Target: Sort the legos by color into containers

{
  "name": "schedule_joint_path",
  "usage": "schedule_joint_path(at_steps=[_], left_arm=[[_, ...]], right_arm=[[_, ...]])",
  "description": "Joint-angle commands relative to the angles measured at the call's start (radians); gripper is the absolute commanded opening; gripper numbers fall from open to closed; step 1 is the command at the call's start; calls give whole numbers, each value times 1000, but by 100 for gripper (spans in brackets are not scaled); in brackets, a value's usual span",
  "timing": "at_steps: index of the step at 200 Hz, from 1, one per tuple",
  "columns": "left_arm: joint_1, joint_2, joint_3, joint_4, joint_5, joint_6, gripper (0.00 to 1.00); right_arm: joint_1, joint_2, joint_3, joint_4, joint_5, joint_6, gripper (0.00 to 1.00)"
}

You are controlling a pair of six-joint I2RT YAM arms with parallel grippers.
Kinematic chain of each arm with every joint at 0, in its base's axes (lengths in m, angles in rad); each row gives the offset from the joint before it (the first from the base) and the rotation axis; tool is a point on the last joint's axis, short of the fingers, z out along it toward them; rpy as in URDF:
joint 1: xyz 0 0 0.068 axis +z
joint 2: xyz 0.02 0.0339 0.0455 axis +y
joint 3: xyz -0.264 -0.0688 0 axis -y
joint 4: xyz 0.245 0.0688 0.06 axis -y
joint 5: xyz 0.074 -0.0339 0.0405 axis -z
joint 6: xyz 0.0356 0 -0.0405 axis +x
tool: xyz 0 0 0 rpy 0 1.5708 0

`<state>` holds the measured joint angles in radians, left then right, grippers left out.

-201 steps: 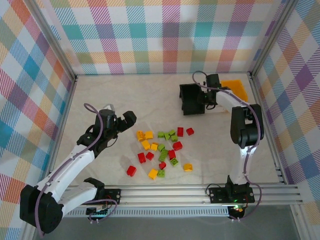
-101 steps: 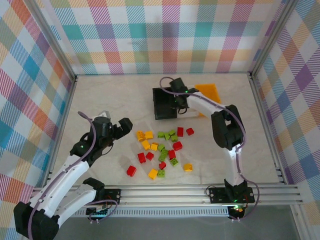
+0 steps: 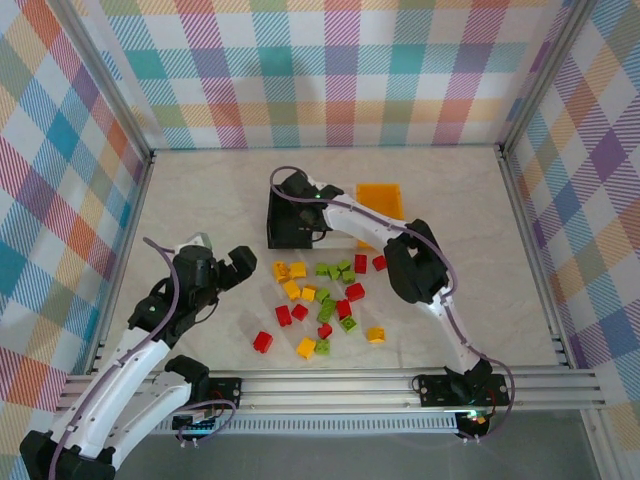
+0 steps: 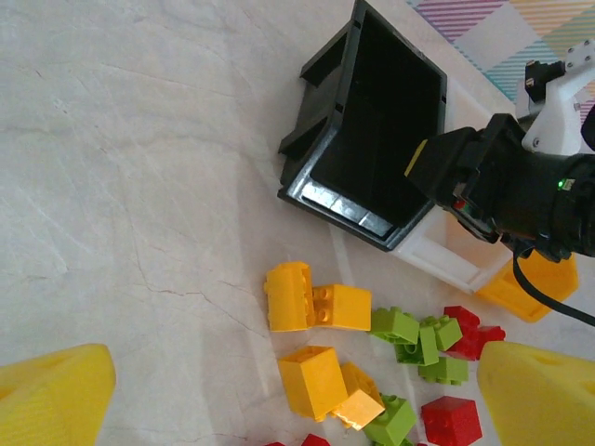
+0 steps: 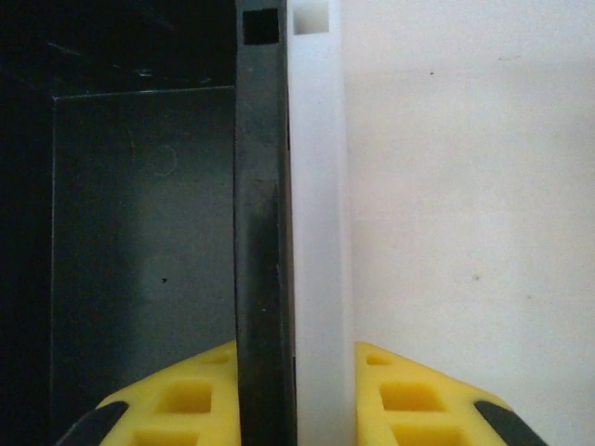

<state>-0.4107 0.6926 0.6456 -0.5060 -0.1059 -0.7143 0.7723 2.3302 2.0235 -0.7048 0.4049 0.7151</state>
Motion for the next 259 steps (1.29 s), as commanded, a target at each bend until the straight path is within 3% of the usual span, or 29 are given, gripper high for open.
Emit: schedule_joint_path(at_steps=[1, 41, 72, 158, 184, 201, 224, 259], left_arm=[[-8, -21, -9, -37, -19, 11, 100], [-8, -31, -18, -41, -8, 16, 100], [-8, -34, -18, -41, -7, 18, 100], [-8, -52, -23, -50, -14, 15, 100], [-7, -46, -21, -43, -12, 16, 100], [-8, -36, -3, -48, -10, 26, 100], [-7, -27, 19, -60, -6, 40, 100], [-8, -15, 26, -72, 29, 50, 100]], right_arm=[[2, 19, 39, -69, 24, 99, 0], [10, 12, 38, -41, 18, 79, 6], [20, 9, 33, -38, 3, 51, 0], [36, -42, -74, -21, -32, -62, 0], [36, -50, -69, -1, -44, -55, 34], [36, -62, -59, 25, -52, -60, 51], [36, -81, -33, 47, -58, -68, 59], [45, -177, -89, 112, -54, -80, 63]])
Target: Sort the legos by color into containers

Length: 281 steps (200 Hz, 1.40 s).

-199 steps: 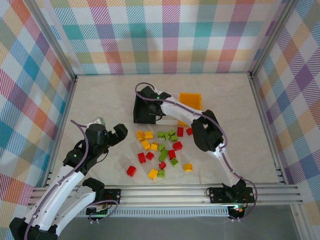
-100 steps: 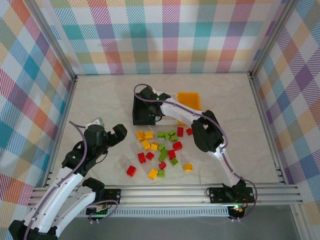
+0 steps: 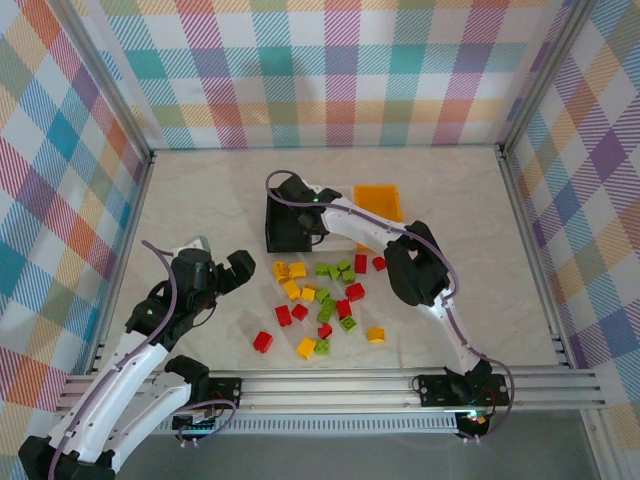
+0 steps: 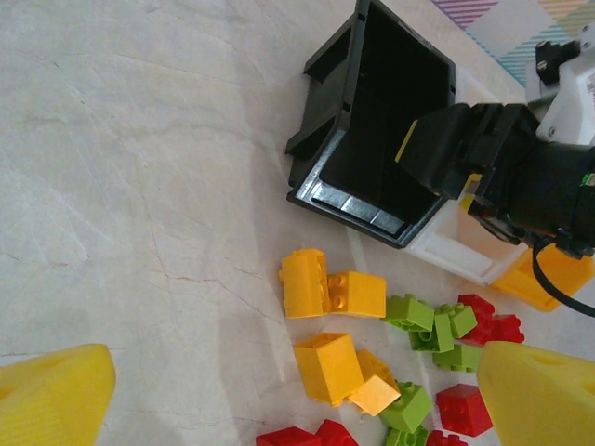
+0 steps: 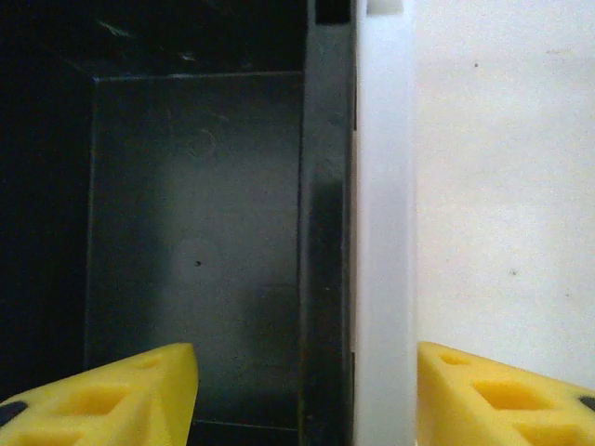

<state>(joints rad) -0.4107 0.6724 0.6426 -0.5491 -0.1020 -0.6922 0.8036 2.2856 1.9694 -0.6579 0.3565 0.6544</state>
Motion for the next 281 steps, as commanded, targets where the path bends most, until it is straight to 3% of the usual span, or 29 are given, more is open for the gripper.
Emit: schedule_joint_path(at_steps=[1, 59, 125, 149, 214, 281], left_arm=[[-8, 6, 29, -29, 28, 28, 100], [-66, 19, -51, -182, 89, 15, 97], [-486, 104, -162, -268, -95, -184, 94], [-586, 175, -173, -254, -163, -218, 93], [-682, 511, -89, -164, -253, -170, 78], [-697, 580, -77, -114, -238, -165, 45]], right_arm=[[15, -137, -39, 68, -5, -19, 63], [45, -474, -442, 220, -9, -85, 71], [45, -770, -900, 299, -34, -6, 73], [45, -831, -983, 307, -17, 18, 73], [45, -969, -1080, 300, 41, 63, 74], [45, -1043, -1122, 273, 99, 83, 75]])
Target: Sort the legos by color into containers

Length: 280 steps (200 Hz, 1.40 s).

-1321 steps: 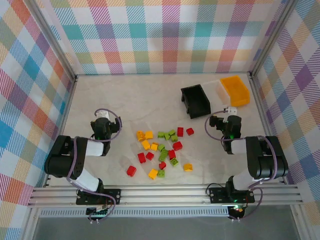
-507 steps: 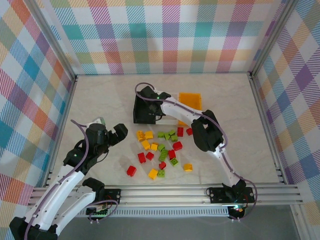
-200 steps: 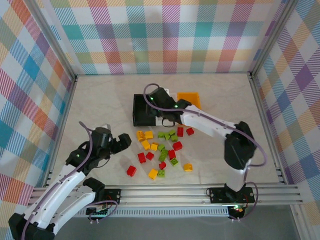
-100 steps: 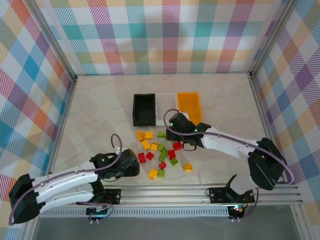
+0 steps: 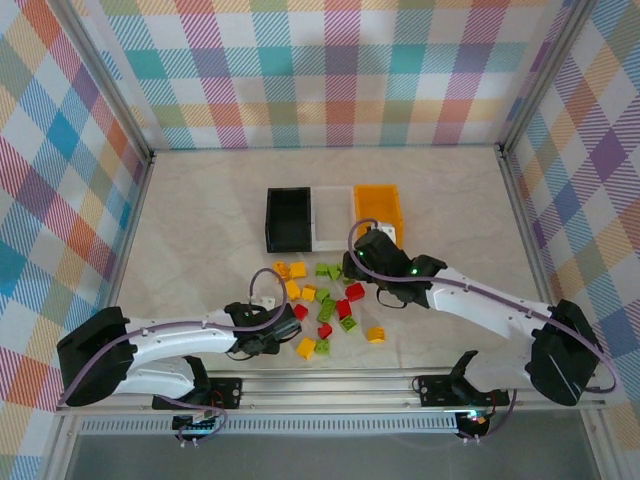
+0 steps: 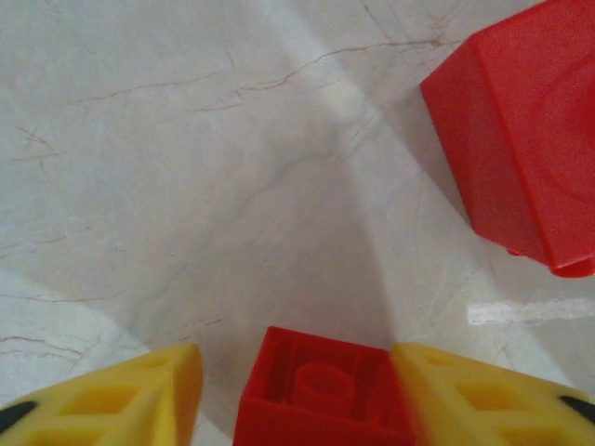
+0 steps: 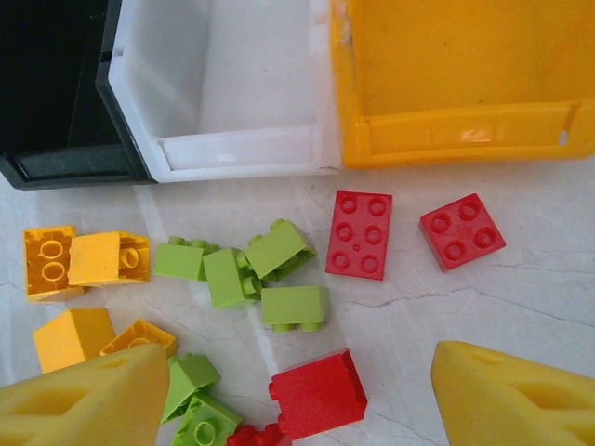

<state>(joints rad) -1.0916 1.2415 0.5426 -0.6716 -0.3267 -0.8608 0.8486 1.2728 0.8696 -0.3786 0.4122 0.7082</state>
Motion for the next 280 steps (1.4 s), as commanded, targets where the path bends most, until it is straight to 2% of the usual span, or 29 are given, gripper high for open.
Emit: schedule_joint_path(at_steps=[1, 30, 48, 60, 84, 101, 137, 175, 206, 248, 280], left_arm=[[-16, 11, 24, 8, -13, 3, 45], [-17, -14, 50, 3, -18, -1, 37], [-3, -51, 130, -33, -83, 37, 36], [45, -65, 201, -31, -109, 93, 35], [195, -28, 346, 31, -82, 218, 35], [293, 65, 452, 82, -64, 288, 34], [421, 342, 685, 120, -51, 366, 34], [508, 572, 866, 114, -47, 378, 32], [521, 679, 971, 104, -62, 387, 33], [527, 724, 1033, 80, -60, 383, 62], [526, 611, 1021, 89, -15, 370, 82]], right_arm=[[0, -30, -23, -6, 44, 29, 75], [0, -64, -44, -19, 68, 48, 75], [0, -90, -60, -24, 77, 55, 75], [0, -106, -73, -30, 83, 65, 75], [-1, -124, -90, -34, 88, 77, 75], [-2, -129, -96, -44, 94, 83, 76], [-2, -139, -111, -71, 106, 88, 76], [-5, -173, -144, -72, 108, 96, 78], [-6, -188, -158, -77, 100, 96, 79], [-11, -189, -170, -98, 96, 101, 82], [-20, -185, -170, -97, 79, 92, 82]])
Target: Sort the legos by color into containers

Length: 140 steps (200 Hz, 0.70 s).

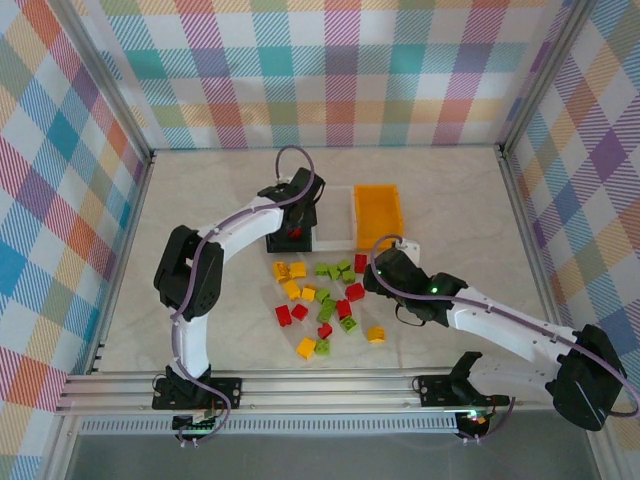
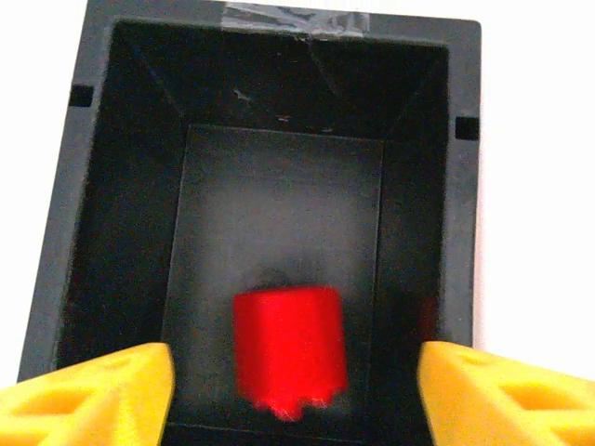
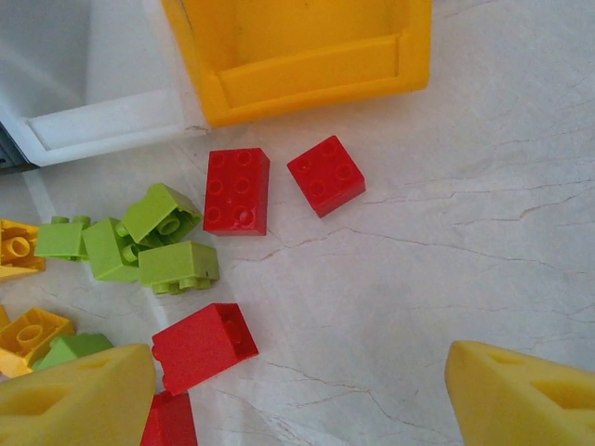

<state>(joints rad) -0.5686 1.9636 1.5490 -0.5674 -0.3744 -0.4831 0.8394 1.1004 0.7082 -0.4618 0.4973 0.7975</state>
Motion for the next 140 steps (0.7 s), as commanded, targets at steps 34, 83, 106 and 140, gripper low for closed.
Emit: schedule_joint_path(at_steps=[34, 83, 106, 140], left_arm=[[-31, -359, -119, 41, 113, -32, 100], [-141, -748, -536, 117, 143, -144, 100], [-148, -917, -705, 102, 135, -197, 100], [-150, -1102, -855, 48, 116, -259, 100]], right_arm=[[-48, 65, 5, 37, -106, -35, 83], [-49, 316, 100, 149, -309, -151, 92], [-48, 379, 121, 185, -326, -178, 91], [-46, 458, 150, 191, -348, -211, 86]])
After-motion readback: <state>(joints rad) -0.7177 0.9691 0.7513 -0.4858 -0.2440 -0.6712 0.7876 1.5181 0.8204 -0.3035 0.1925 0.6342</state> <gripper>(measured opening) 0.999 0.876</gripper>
